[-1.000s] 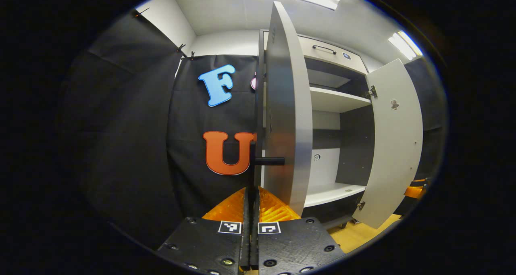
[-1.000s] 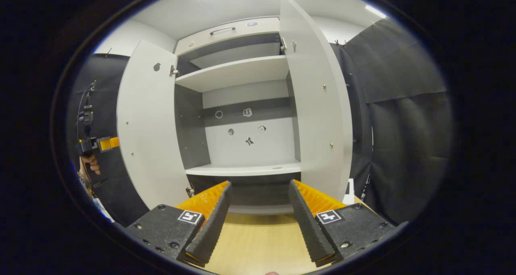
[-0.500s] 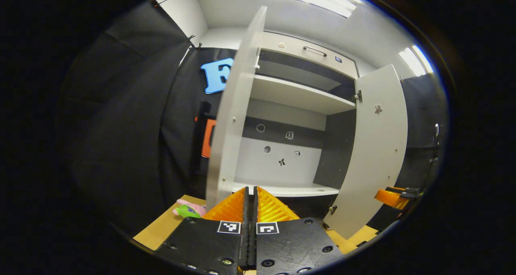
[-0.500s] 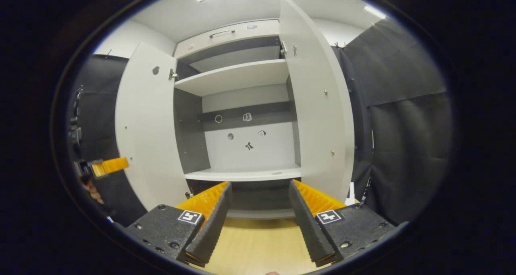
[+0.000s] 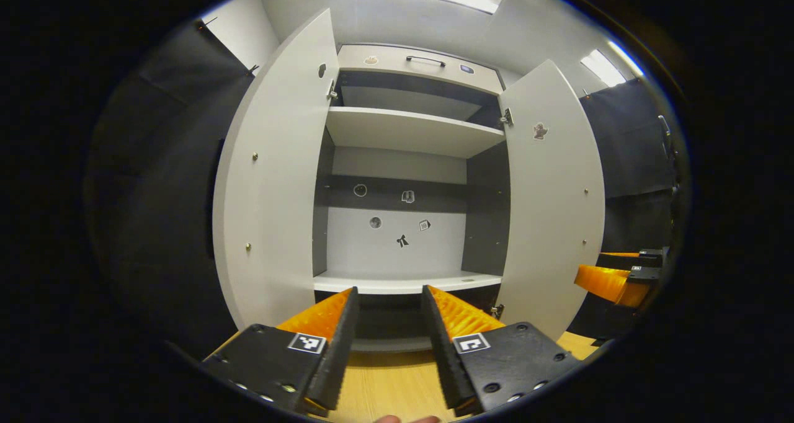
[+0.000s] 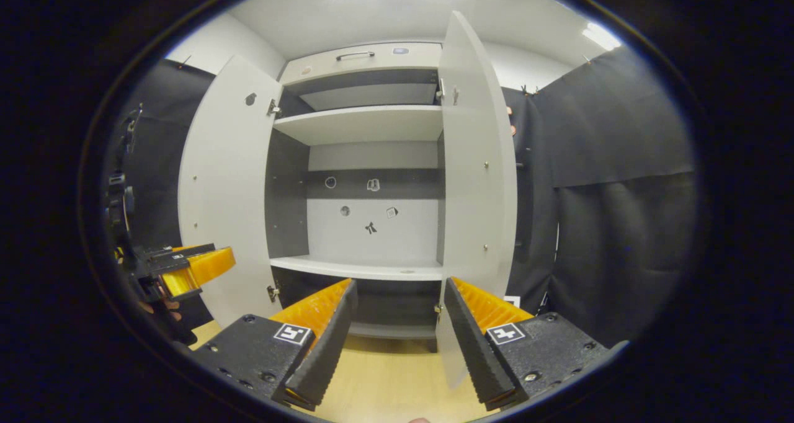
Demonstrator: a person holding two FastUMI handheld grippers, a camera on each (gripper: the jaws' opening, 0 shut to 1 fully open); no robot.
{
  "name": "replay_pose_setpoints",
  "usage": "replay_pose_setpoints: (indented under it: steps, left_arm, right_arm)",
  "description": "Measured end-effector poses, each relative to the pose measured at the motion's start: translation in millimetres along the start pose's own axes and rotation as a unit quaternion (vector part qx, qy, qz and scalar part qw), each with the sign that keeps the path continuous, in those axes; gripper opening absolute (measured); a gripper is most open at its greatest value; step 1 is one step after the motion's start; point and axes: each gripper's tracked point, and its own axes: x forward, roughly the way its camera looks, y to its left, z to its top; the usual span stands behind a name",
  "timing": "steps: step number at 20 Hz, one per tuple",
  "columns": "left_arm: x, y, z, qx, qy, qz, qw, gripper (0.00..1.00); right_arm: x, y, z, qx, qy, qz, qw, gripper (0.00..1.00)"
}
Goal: Open the right door of the double-door shoe cabinet with the right hand, and open the left door with the left hand.
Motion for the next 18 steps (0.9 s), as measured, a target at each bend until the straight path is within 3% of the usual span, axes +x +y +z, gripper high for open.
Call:
replay_pose_setpoints:
  steps: [1, 13, 18]
  left_arm:
    - [0, 1, 2, 0.000, -0.003, 0.003, 1.000, 0.95]
    - [-11, 16, 0, -0.002, -0.001, 0.039, 0.999, 0.94]
    - [-11, 11, 3, 0.005, -0.004, 0.034, 0.999, 0.94]
  right_arm:
    - [-1, 1, 0, 0.002, -0.002, 0.002, 1.000, 0.88]
    - [2, 9, -3, 0.023, -0.001, 0.023, 0.999, 0.88]
    - [10, 6, -8, 0.023, 0.008, 0.020, 0.999, 0.89]
